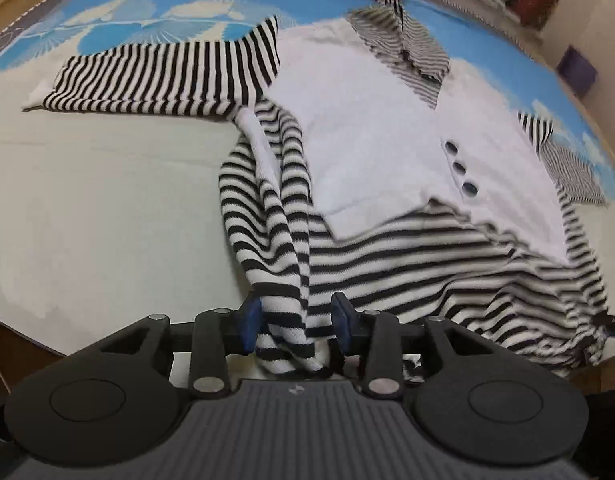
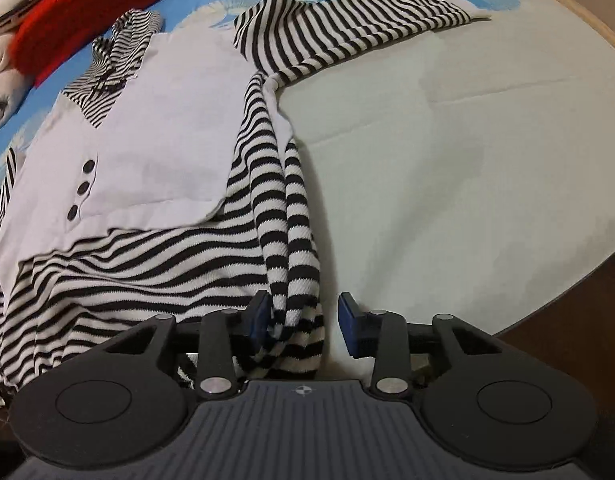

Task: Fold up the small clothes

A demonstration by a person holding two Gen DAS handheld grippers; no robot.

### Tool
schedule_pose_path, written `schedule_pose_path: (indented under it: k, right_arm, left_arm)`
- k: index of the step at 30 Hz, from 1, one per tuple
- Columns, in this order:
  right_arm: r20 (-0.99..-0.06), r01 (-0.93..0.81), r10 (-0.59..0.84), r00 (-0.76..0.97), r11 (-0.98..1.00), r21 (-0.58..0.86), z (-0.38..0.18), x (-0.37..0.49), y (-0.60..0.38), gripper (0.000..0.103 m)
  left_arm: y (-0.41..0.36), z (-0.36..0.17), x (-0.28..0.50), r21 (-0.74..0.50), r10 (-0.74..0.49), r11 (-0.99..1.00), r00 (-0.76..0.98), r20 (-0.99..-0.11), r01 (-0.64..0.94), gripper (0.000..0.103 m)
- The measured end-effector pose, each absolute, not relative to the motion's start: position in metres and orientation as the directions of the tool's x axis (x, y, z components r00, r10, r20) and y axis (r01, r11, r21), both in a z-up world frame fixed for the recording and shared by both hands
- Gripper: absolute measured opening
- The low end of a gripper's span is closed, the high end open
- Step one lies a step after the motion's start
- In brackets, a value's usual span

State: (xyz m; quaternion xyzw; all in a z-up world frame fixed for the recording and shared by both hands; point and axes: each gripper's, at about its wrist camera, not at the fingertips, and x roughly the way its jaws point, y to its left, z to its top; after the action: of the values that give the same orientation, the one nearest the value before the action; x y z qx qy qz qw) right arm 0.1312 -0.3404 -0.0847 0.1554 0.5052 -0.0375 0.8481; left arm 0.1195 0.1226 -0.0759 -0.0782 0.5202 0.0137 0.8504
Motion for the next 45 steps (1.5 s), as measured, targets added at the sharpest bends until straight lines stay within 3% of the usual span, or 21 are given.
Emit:
schedule_pose_path:
  k: [1, 2, 4, 7, 9, 12, 14, 19, 21, 23, 25, 29, 34, 35, 40, 45]
  right_arm:
    - [-0.878, 0.206, 0.104, 0.467, 0.953, 0.222, -0.089, 0.134, -0.338, 0.038]
    - [-0.890, 0.190, 0.109, 0.444, 0.959, 0.212, -0.095, 0.136, -0.334, 0.035]
    - [-0.893, 0.166, 0.103, 0.438, 0.967, 0.193, -0.098, 0.135, -0.332, 0.016]
    - [-0.872, 0.181, 0.066, 0.484, 0.968, 0.173, -0.089, 0.132, -0.334, 0.011]
    - [-0.865, 0.195, 0.055, 0.500, 0.965, 0.175, -0.084, 0.131, -0.336, 0.012]
    - [-0.834, 0.197, 0.005, 0.552, 0.971, 0.136, -0.075, 0.126, -0.333, 0.027]
    - [-0.786, 0.163, -0.012, 0.618, 0.980, 0.114, -0.064, 0.124, -0.324, 0.030]
    - [-0.668, 0.011, 0.060, 0.742, 0.995, 0.101, -0.042, 0.114, -0.300, 0.038]
    - [-0.707, -0.013, 0.112, 0.698, 0.989, 0.145, -0.050, 0.120, -0.298, 0.040]
    - [-0.812, 0.000, 0.114, 0.572, 0.990, 0.139, -0.073, 0.131, -0.295, 0.044]
    - [-0.876, 0.033, 0.078, 0.476, 0.994, 0.106, -0.092, 0.135, -0.294, 0.041]
    - [-0.817, 0.026, 0.069, 0.572, 0.994, 0.103, -0.075, 0.131, -0.289, 0.047]
    - [-0.888, 0.010, 0.006, 0.459, 1.000, 0.012, -0.098, 0.138, -0.271, 0.049]
    - [-0.871, 0.002, -0.016, 0.491, 1.000, -0.017, -0.093, 0.137, -0.266, 0.049]
    - [-0.747, 0.042, 0.007, 0.664, 0.998, 0.046, -0.052, 0.130, -0.261, 0.050]
    - [-0.618, 0.070, -0.007, 0.786, 0.995, 0.078, -0.021, 0.126, -0.262, 0.050]
  left_arm:
    - [0.119, -0.085, 0.123, -0.079, -0.032, 0.992, 0.406, -0.913, -0.101, 0.022]
    - [0.117, -0.095, 0.126, -0.053, -0.014, 0.994, 0.354, -0.935, -0.100, 0.019]
    - [0.114, -0.100, 0.127, -0.032, -0.002, 0.996, 0.336, -0.942, -0.085, 0.019]
    - [0.108, -0.090, 0.124, -0.016, 0.012, 0.997, 0.380, -0.925, -0.071, 0.021]
    - [0.100, -0.075, 0.116, 0.004, 0.031, 0.998, 0.463, -0.886, -0.059, 0.022]
    - [0.087, -0.056, 0.106, 0.053, 0.053, 0.998, 0.595, -0.802, -0.017, 0.024]
    - [0.078, -0.048, 0.103, 0.044, 0.016, 0.999, 0.642, -0.766, 0.028, 0.024]
    - [0.063, -0.051, 0.108, 0.001, -0.070, 0.994, 0.629, -0.775, 0.112, 0.024]
    - [0.060, -0.073, 0.116, 0.030, -0.030, 0.994, 0.520, -0.854, 0.107, 0.024]
    - [0.065, -0.096, 0.124, 0.070, 0.038, 0.995, 0.384, -0.923, 0.071, 0.023]
    - [0.070, -0.096, 0.124, 0.036, 0.019, 0.999, 0.382, -0.924, 0.037, 0.023]
    - [0.072, -0.075, 0.118, -0.018, -0.032, 0.999, 0.476, -0.879, 0.034, 0.031]
    - [0.072, -0.089, 0.125, 0.024, 0.010, 0.999, 0.384, -0.923, 0.032, 0.035]
    - [0.071, -0.083, 0.124, 0.027, 0.009, 0.999, 0.410, -0.912, 0.037, 0.036]
    - [0.075, -0.046, 0.115, -0.006, -0.033, 0.999, 0.584, -0.811, 0.048, 0.066]
    - [0.078, -0.020, 0.115, -0.004, 0.000, 1.000, 0.715, -0.699, -0.004, 0.071]
